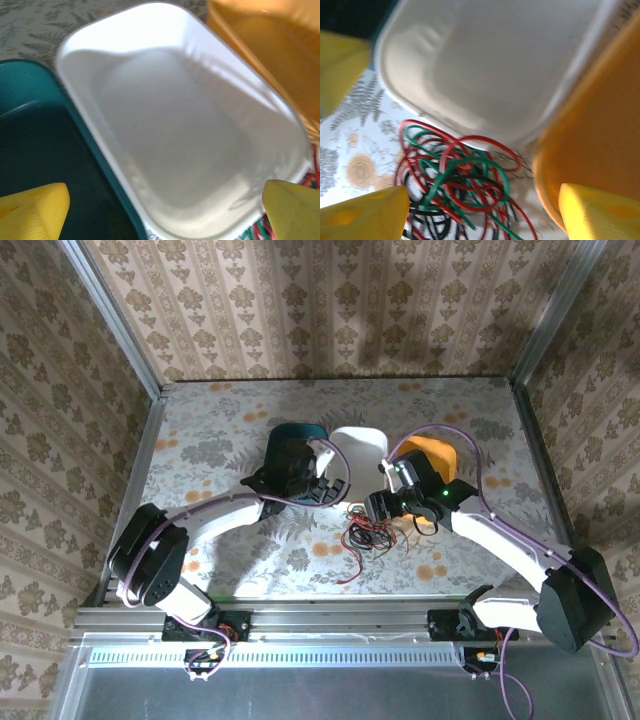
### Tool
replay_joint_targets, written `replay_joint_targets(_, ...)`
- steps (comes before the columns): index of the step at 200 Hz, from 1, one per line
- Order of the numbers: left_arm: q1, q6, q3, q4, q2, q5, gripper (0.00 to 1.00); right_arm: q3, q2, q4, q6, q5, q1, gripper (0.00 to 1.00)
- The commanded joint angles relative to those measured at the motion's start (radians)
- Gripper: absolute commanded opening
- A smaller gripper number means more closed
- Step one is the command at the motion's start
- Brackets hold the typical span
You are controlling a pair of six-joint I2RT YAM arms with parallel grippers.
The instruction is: Untangle the cables
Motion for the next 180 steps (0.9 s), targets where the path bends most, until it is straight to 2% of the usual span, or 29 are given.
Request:
replay_joint_targets(1, -0.034, 0.083, 0.044, -0.096, 0.009, 0.063, 1.00, 0.026, 0.018, -0.112, 0.089, 0.085, -0.050, 0.79)
replay_joint_targets(23, -0.076, 0.087, 0.046, -0.118, 0.027, -0.005, 1.00, 0.032, 0.045, -0.117, 0.158, 0.037, -0.145, 0.77)
replay_joint_targets(45, -0.088, 0.030, 0.049, -0.109, 0.045, -0.150, 1.00, 0.056, 0.080, -0.082, 0.149, 0.032, -0.158, 0.76)
replay_joint_targets(63, -0.060, -0.020, 0.069, -0.114, 0.055, -0.207, 1.00, 0.099, 0.125, -0.072, 0.134, 0.028, -0.163, 0.76)
replay_joint_targets(103, 0.045, -0.097, 0.179, -0.144, 0.112, -0.198, 1.00, 0.221, 0.268, -0.039, 0.165, 0.034, -0.198, 0.74)
replay_joint_targets(134, 0.115, -0.141, 0.353, -0.262, 0.254, -0.228, 1.00, 0.337, 0.411, -0.046, 0.176, 0.032, -0.206, 0.64)
replay_joint_targets(154, 0.139, -0.158, 0.477, -0.359, 0.359, -0.221, 1.00, 0.401, 0.494, -0.057, 0.183, 0.028, -0.207, 0.56)
replay_joint_targets(180, 0.132, -0.134, 0.563, -0.422, 0.454, -0.184, 0.99, 0.444, 0.563, -0.057, 0.187, 0.031, -0.204, 0.52)
